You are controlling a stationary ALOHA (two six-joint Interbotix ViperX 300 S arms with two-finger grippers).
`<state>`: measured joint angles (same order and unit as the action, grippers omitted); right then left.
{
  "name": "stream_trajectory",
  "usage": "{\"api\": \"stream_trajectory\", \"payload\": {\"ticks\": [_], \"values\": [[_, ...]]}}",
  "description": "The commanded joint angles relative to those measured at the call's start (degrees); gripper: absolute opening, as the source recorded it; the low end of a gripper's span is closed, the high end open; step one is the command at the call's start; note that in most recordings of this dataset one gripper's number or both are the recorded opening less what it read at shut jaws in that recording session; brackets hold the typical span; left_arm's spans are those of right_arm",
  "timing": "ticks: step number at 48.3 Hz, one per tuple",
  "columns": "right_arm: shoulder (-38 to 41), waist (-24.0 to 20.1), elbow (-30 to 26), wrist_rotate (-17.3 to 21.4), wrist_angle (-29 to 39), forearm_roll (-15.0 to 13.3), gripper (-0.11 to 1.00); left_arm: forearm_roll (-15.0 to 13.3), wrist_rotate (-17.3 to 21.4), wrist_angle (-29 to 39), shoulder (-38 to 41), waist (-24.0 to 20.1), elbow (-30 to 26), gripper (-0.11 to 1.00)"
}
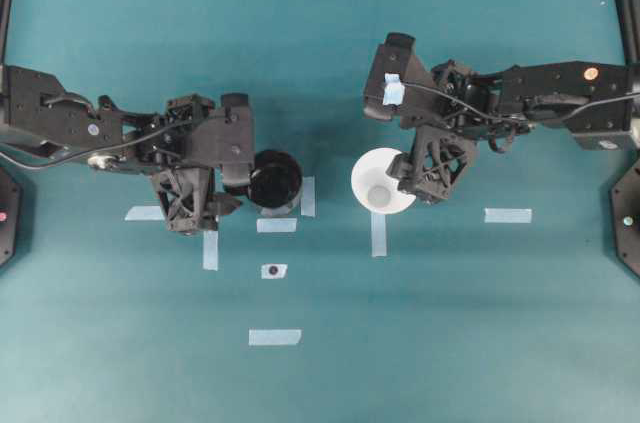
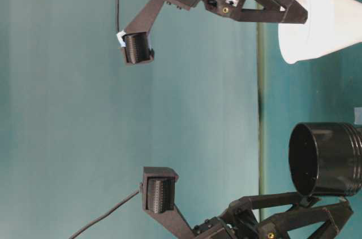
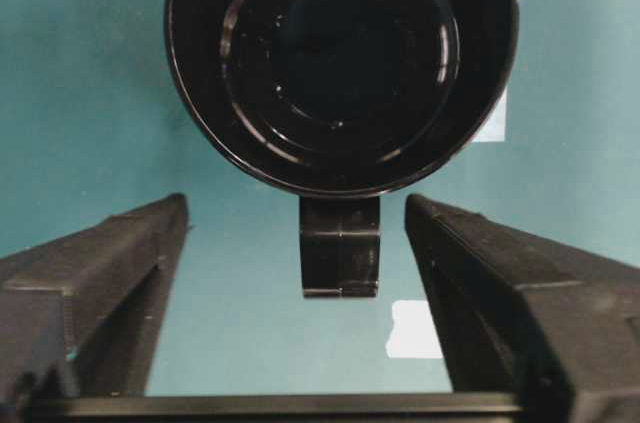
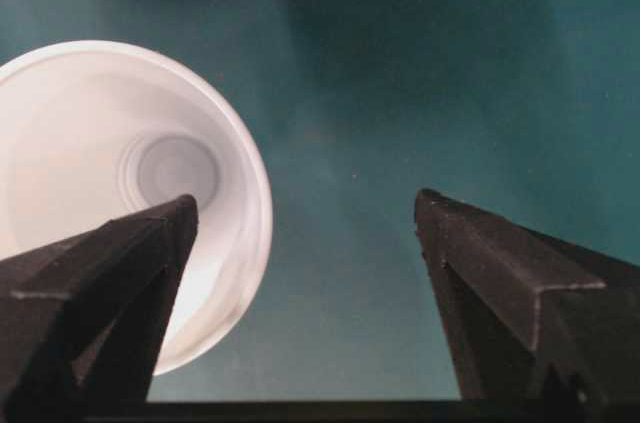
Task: Holding the cup holder with the left arm, the right arm places the cup into the cup holder.
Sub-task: 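Close left gripper on holder rim and right gripper on white cup rim, then lift the holder with left gripper and the cup with right gripper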
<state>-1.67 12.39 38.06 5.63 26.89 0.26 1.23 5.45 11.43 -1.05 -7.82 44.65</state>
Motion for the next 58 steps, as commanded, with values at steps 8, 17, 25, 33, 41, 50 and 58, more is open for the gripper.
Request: {"api": "stream_trajectory", "payload": {"ticks": [8,17,25,33,41,50,58], "values": [[-0.26,0.18,-1.41,0.53,-0.26,1.23,0.73,0.26,0.09,-0.35,-0.44,-0.18,-0.53,0.59],[-0.79,0.18,-1.58,0.53,-0.7,1.49,0.25,0.26,0.7,-0.35,-0.79,-0.18,-0.7,0.21],[-1.41,0.09,-1.41,0.35,-0.79,2.37,0.04,0.26,0.7,-0.35,-0.88,-0.18,-0.7,0.21],[-1.85,0.0,-1.58,0.44,-0.53,2.72,0.04,0.26,0.7,-0.35,-1.05,-0.18,-0.79,0.21],[-2.72,-0.09,-1.41,0.53,-0.35,3.96,0.03,0.26,0.62,-0.44,-1.49,-0.18,-0.79,0.21],[-4.22,0.0,-1.58,0.53,0.35,4.66,0.03,0.26,0.53,-0.44,-2.37,-0.18,-0.79,0.21],[-5.45,0.26,-1.67,0.62,2.64,5.8,0.03,0.26,0.53,-0.44,-3.6,-0.18,-1.32,0.21]]}}
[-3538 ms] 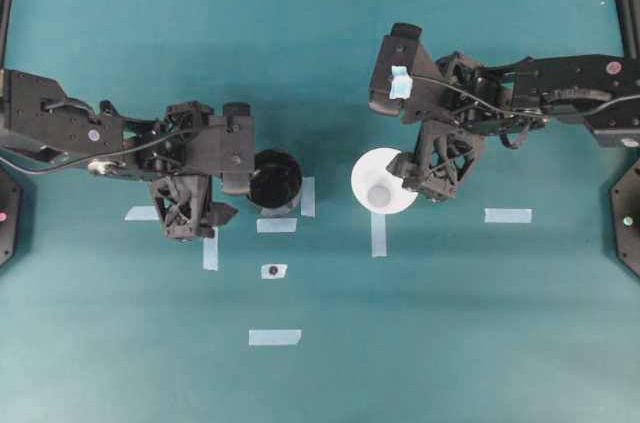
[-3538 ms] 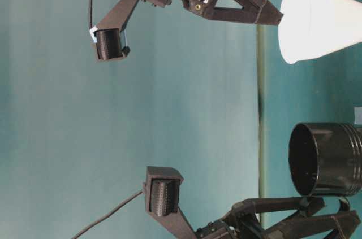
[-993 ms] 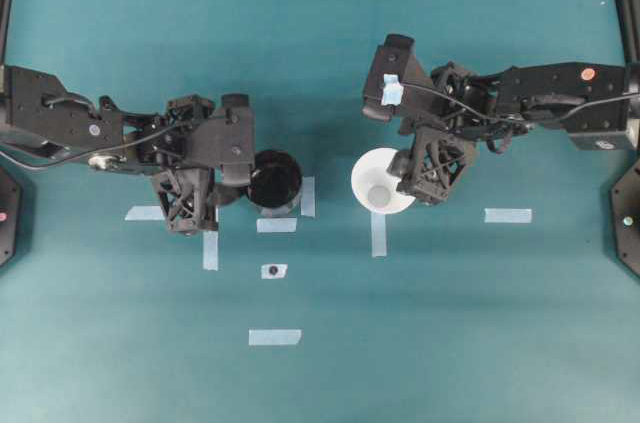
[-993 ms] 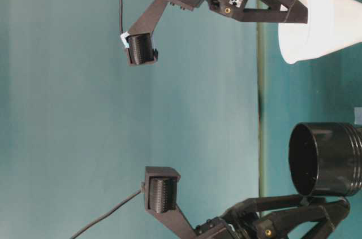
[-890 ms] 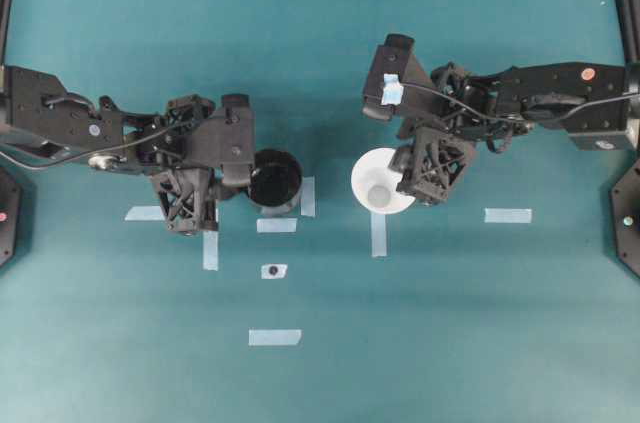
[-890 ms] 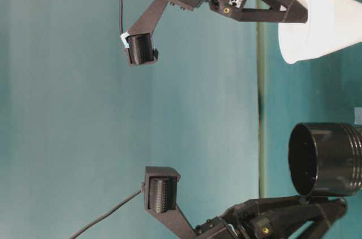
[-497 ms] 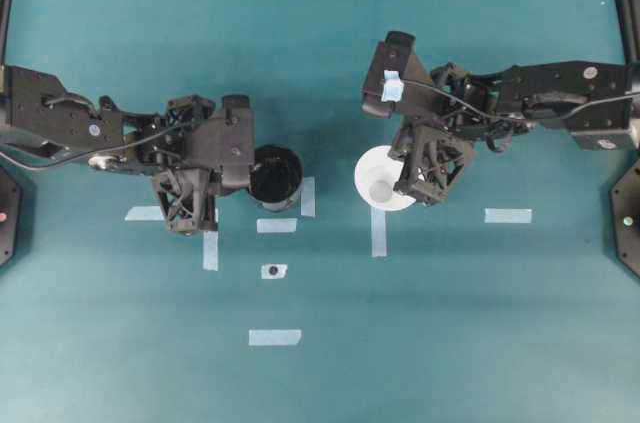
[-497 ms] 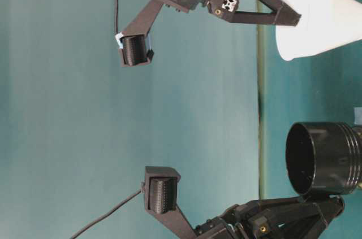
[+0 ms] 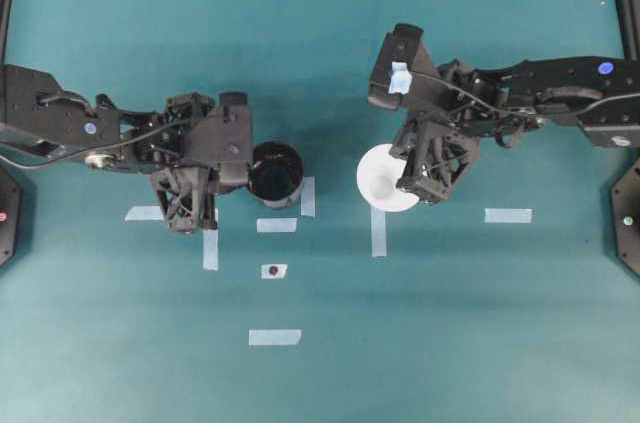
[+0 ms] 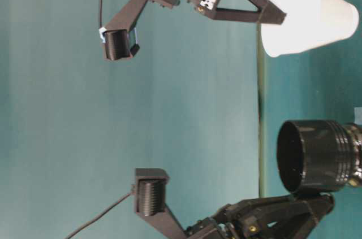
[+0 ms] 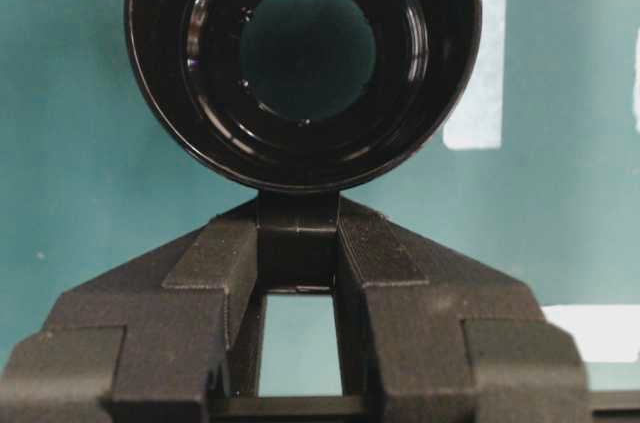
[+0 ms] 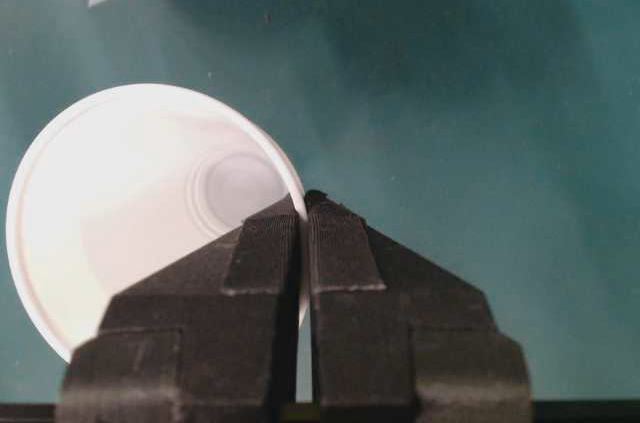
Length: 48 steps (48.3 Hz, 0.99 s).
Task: Holding the cup holder with the left arm, the right arm places the cup into the cup holder.
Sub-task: 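Lift the holder with left gripper and the cup with right gripper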
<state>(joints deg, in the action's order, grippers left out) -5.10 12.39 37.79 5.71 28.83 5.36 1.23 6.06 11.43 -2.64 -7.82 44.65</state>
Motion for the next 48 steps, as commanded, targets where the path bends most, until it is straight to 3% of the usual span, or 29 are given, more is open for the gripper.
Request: {"api": "stream_trajectory", "payload": {"ticks": [1,11,28,48], "values": [[-2.2,0.35,-1.41,0.53,0.97,0.88,0.03,0.09,-0.09,-0.44,-2.2,-0.18,-1.41,0.21],[-4.57,1.14,-1.41,0.62,2.72,2.55,0.03,0.26,-0.09,-0.44,-2.81,-0.18,-2.55,0.21],[-10.2,3.43,-2.29,0.62,5.71,8.61,0.03,0.26,-0.26,-0.18,-2.29,0.0,-5.62,0.21],[-15.64,5.19,-10.28,4.13,18.81,8.88,0.03,0.26,-0.35,0.53,0.53,0.88,-8.0,0.21]]}}
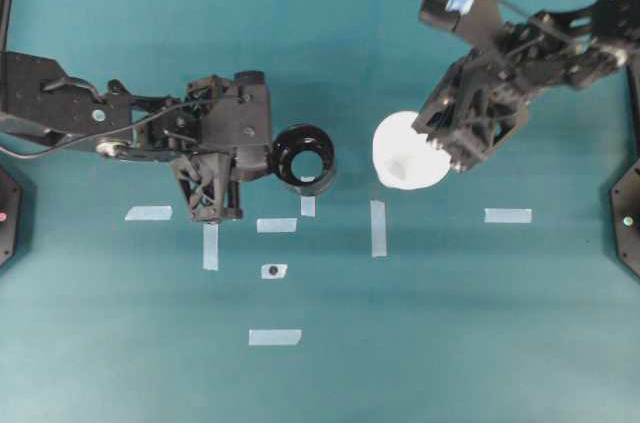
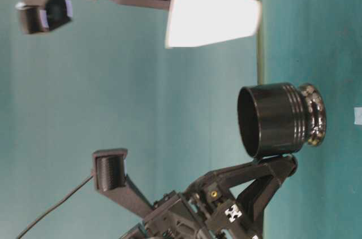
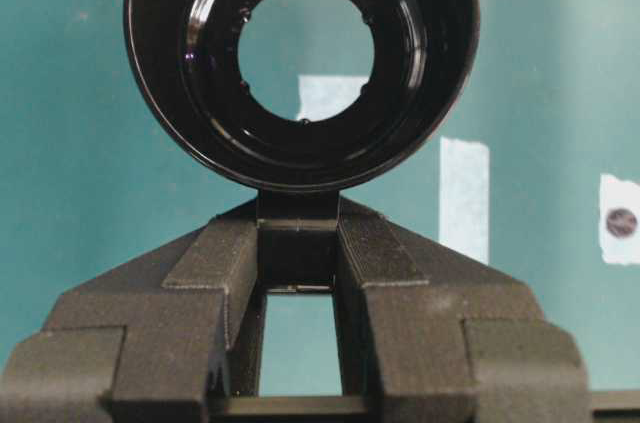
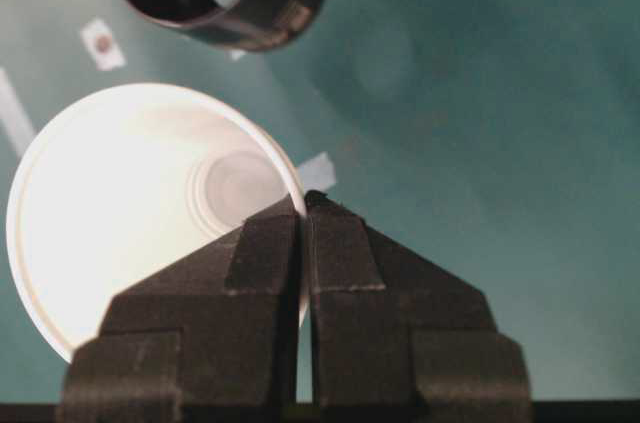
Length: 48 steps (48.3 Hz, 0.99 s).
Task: Holding the cup holder with the left arm, the right arm places the cup into the cup holder.
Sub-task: 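Lift the holder with left gripper and the cup with right gripper, then move the white cup over the holder and lower it inside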
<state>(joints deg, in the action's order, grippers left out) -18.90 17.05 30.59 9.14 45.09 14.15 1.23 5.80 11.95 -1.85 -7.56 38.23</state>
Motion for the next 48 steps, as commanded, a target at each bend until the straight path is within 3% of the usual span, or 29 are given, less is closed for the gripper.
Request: {"api": "stream_trajectory", "payload": {"ticks": [1,18,48], "values": [[-2.02,0.62,-3.43,0.7,3.34,0.09,0.03,0.26,-0.09,0.09,0.0,0.79,-1.85,0.21],[-2.64,0.79,-10.11,1.32,8.88,-0.18,0.03,0.26,-0.09,0.79,2.9,1.93,-4.92,0.21],[3.87,-0.53,-11.34,1.49,3.52,-0.35,0.03,0.26,0.0,2.37,4.39,1.93,-8.61,0.21]]}}
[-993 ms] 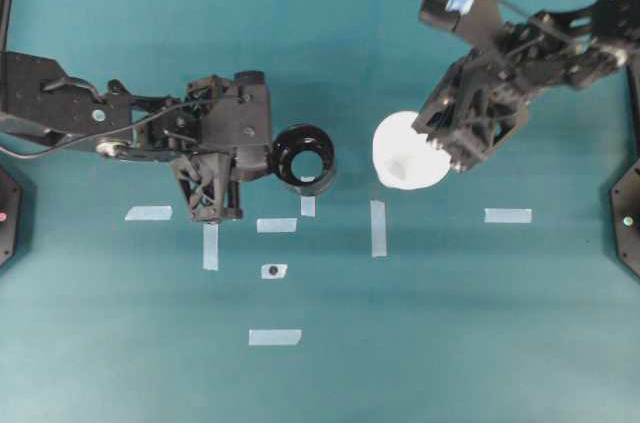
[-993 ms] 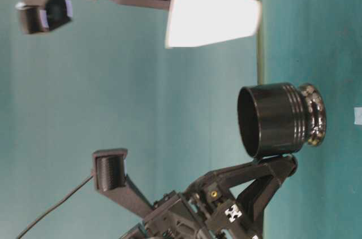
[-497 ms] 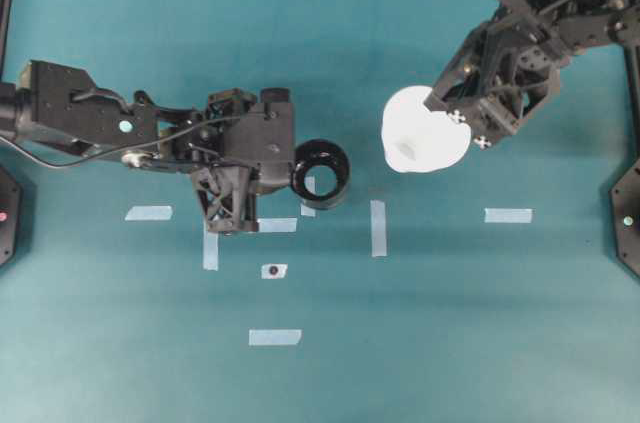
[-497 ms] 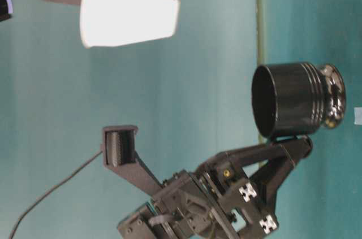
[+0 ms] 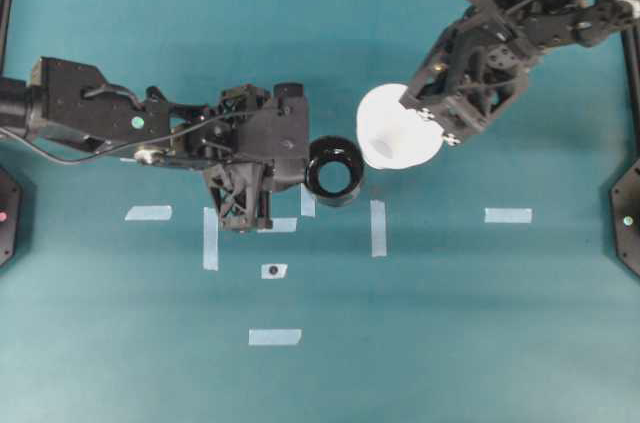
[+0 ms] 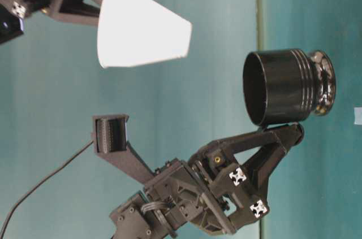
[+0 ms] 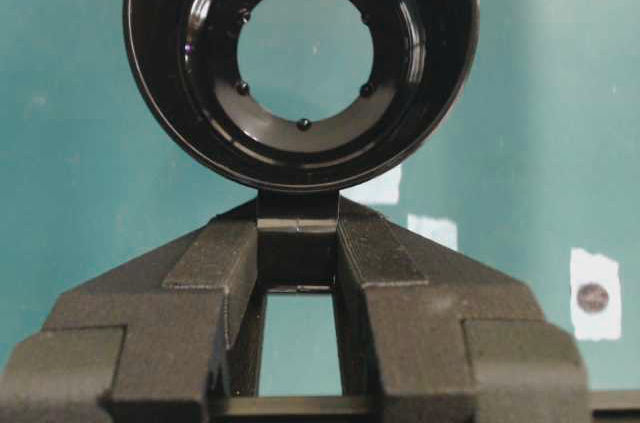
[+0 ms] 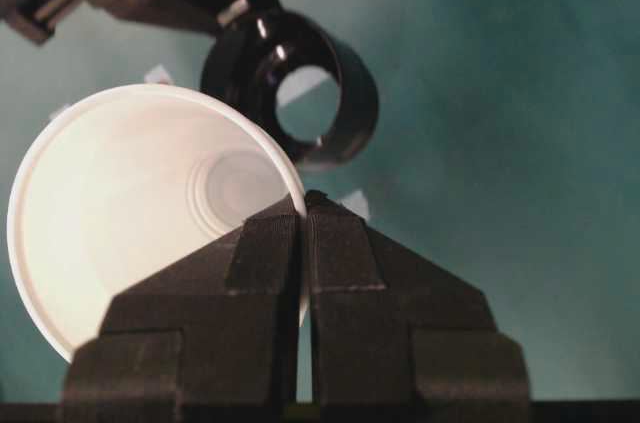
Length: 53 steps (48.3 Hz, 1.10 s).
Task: Holding the cup holder with the left arm, the right arm places the cup into the cup holder.
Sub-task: 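Move the white cup over the holder and lower it inside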
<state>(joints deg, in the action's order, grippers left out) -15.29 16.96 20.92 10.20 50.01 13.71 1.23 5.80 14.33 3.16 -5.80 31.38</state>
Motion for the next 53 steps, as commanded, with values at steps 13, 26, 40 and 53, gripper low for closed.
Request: {"api": "stream_trajectory", "payload": {"ticks": [13,26,40,53], "values": [[3.87,-0.79,-1.58,0.26,-5.01,0.0,0.03,0.26,0.0,0.0,0.0,0.18,-2.81,0.21],[6.86,-1.76,-0.97,0.18,-7.65,0.09,0.03,0.26,0.0,0.0,0.09,0.18,-2.9,0.21],[8.88,-2.99,0.79,0.0,-10.55,0.09,0.03,0.26,0.0,0.0,-0.09,0.18,-2.9,0.21],[10.28,-3.34,1.32,0.09,-10.9,-1.41,0.03,0.09,0.0,0.0,-0.18,0.18,-2.9,0.21]]}}
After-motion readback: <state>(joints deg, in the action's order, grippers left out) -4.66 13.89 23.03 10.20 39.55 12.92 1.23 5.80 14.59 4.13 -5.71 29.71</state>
